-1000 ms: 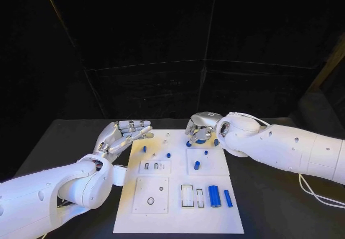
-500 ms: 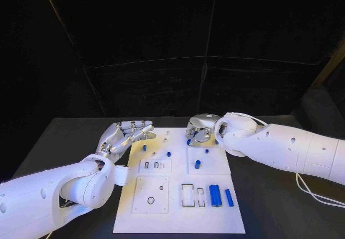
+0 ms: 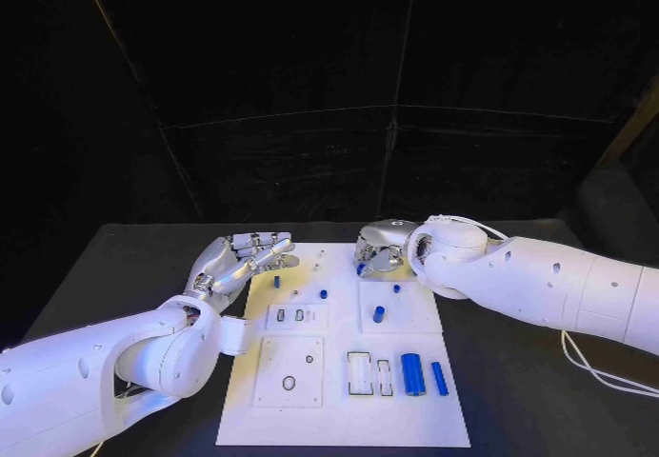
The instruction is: Assemble the parts on the task board
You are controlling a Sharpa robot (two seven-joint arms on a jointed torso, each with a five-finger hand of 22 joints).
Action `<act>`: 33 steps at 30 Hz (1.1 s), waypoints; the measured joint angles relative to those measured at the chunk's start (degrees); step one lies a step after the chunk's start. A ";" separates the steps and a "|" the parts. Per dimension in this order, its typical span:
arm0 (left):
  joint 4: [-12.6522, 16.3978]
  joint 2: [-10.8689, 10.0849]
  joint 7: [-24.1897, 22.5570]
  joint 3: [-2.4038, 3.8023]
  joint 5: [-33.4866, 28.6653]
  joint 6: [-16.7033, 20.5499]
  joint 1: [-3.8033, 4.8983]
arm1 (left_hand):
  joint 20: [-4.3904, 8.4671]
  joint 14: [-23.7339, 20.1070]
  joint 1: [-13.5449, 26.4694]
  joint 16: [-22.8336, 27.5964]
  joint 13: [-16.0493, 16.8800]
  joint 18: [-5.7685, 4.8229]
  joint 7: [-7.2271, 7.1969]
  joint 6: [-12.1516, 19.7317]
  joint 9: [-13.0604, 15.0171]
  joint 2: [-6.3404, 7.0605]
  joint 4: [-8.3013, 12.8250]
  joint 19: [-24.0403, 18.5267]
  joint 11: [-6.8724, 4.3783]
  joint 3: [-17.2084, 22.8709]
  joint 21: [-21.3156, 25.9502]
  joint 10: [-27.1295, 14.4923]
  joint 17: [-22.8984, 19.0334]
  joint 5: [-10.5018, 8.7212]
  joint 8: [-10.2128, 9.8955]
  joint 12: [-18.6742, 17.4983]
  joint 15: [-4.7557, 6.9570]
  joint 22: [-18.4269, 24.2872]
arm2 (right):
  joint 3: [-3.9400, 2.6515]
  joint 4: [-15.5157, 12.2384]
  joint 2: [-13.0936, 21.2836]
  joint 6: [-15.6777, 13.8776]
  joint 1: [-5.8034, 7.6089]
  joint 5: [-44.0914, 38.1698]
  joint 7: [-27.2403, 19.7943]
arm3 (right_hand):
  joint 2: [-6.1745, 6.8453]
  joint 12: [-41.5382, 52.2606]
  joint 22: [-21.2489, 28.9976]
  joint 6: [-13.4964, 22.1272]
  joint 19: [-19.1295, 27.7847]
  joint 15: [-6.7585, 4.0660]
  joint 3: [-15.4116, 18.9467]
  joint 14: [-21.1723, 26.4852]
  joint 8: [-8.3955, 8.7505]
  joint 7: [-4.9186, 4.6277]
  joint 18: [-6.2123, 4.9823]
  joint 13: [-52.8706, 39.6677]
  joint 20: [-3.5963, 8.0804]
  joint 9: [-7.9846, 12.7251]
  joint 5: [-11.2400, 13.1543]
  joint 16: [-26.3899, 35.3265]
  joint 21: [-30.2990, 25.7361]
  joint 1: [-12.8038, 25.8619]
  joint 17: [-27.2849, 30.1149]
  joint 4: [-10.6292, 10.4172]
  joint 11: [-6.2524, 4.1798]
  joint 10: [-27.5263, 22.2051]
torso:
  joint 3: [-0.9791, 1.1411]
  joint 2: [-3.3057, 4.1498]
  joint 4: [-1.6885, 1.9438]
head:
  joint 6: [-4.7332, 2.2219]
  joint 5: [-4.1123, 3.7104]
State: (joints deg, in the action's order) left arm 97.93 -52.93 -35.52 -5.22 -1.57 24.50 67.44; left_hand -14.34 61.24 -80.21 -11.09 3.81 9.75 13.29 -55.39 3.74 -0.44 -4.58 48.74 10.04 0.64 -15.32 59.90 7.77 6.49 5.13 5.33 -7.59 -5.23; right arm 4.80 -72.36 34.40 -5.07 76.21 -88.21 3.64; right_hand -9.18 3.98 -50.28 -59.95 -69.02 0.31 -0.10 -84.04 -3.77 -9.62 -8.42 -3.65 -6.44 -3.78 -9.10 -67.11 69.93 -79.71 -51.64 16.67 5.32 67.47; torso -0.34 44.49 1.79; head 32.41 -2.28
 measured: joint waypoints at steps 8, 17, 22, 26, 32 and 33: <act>-0.11 0.07 0.83 0.00 -0.23 -0.76 0.00 | 0.00 0.00 0.26 0.00 0.00 0.00 0.00 0.00 0.00 -0.26 0.00 -0.01 0.00 0.00 0.00 0.00 -0.01 0.00 0.00 0.00 0.00 0.05 | -0.09 0.42 -0.39 0.30 0.11 0.00 -0.03 | -0.15 -0.01 -2.01 -0.40 -0.21 0.00 -2.02 0.00 0.00 0.03 0.89 0.07 0.21 0.00 1.08 -1.48 1.54 -0.15 -1.19 -0.01 0.00 0.41 | 0.03 0.15 0.05 | 0.31 0.00; -0.22 0.07 1.38 0.00 -0.35 -1.36 0.00 | 0.01 0.00 0.26 0.00 0.00 0.00 0.00 0.00 0.01 -0.26 0.00 -0.01 0.00 0.00 0.00 0.00 0.05 0.00 0.00 0.00 0.00 0.04 | 0.03 -0.91 0.10 -1.50 -0.06 0.12 0.44 | 0.13 -0.20 -5.90 -1.59 -1.86 0.00 -5.33 0.00 0.16 0.45 0.87 0.05 0.21 0.05 1.19 -2.79 4.22 0.12 -1.82 -0.03 -0.31 1.75 | 0.05 0.25 0.07 | 0.34 -0.10; -0.22 0.01 1.50 0.00 -0.38 -1.59 0.00 | 0.01 0.00 0.26 0.00 0.00 -0.01 0.00 0.00 0.01 -0.26 0.00 -0.02 0.00 0.00 0.00 0.00 0.05 0.00 0.00 0.00 0.00 0.09 | 0.11 -2.89 0.79 -4.88 -0.21 0.76 0.78 | 1.50 -0.04 -7.51 -1.68 -1.95 0.00 -8.24 0.00 0.22 0.40 0.92 -0.06 0.31 -0.12 1.31 -3.39 5.47 0.83 -1.90 -0.10 -0.53 1.97 | 0.04 0.27 0.08 | 0.15 -0.08; -0.22 0.01 1.54 0.00 -0.40 -1.74 0.00 | 0.02 0.00 0.26 0.00 0.00 -0.01 0.00 0.00 0.01 -0.26 0.00 -0.03 0.00 0.00 0.00 0.00 0.04 0.00 0.00 0.00 0.00 0.09 | 0.05 -3.75 0.82 -8.65 -0.20 1.29 0.90 | 2.42 -0.04 -8.35 -1.77 -2.15 0.00 -10.43 0.00 0.22 0.48 1.78 -0.05 0.11 -0.03 0.45 -3.82 5.94 0.84 -2.03 -0.12 -0.54 1.97 | 0.01 0.31 0.11 | -0.09 -0.03; -0.30 0.05 1.55 0.00 -0.86 -2.21 0.00 | 0.02 0.00 0.25 0.23 0.00 -0.01 0.00 0.00 0.01 -0.25 0.00 -0.03 0.00 0.00 0.00 0.00 0.04 0.00 0.00 0.00 0.00 0.09 | 0.03 -2.76 -0.84 -12.92 -0.18 1.84 1.07 | 3.09 -0.04 -8.57 -1.78 -2.15 0.00 -11.84 0.00 0.21 0.48 1.78 -0.05 0.11 -0.04 0.10 -4.12 6.35 1.39 -2.03 -0.12 -0.54 1.97 | 0.03 0.45 0.26 | -0.34 0.15; -0.32 0.05 1.54 0.00 -1.06 -2.32 0.00 | 0.02 0.00 0.28 0.23 0.00 -0.01 0.00 0.00 0.01 -0.28 0.00 -0.03 0.00 0.00 0.15 0.00 0.04 0.00 -0.02 0.00 0.00 0.15 | 0.02 -2.38 -1.24 -13.36 -0.18 1.90 1.08 | 3.09 -0.04 -8.57 -1.78 -2.14 0.00 -11.84 0.00 0.21 0.48 1.78 -0.05 0.11 -0.03 0.10 -4.12 6.35 1.39 -2.03 -0.11 -0.53 1.97 | 0.03 0.48 0.27 | -0.34 0.23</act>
State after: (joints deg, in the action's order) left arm 97.61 -52.88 -33.98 -5.22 -2.63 22.17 67.44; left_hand -14.32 61.24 -79.93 -10.86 3.82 9.74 13.29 -55.39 3.75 -0.72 -4.58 48.71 10.04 0.64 -15.17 59.90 7.81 6.49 5.11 5.33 -7.59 -5.08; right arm 4.83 -74.74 33.16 -18.42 76.04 -86.31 4.71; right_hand -6.09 3.93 -58.85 -61.73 -71.17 0.31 -11.94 -84.04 -3.56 -9.13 -6.65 -3.70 -6.33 -3.82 -9.01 -71.23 76.27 -78.33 -53.67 16.56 4.79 69.44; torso -0.31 44.97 2.05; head 32.07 -2.05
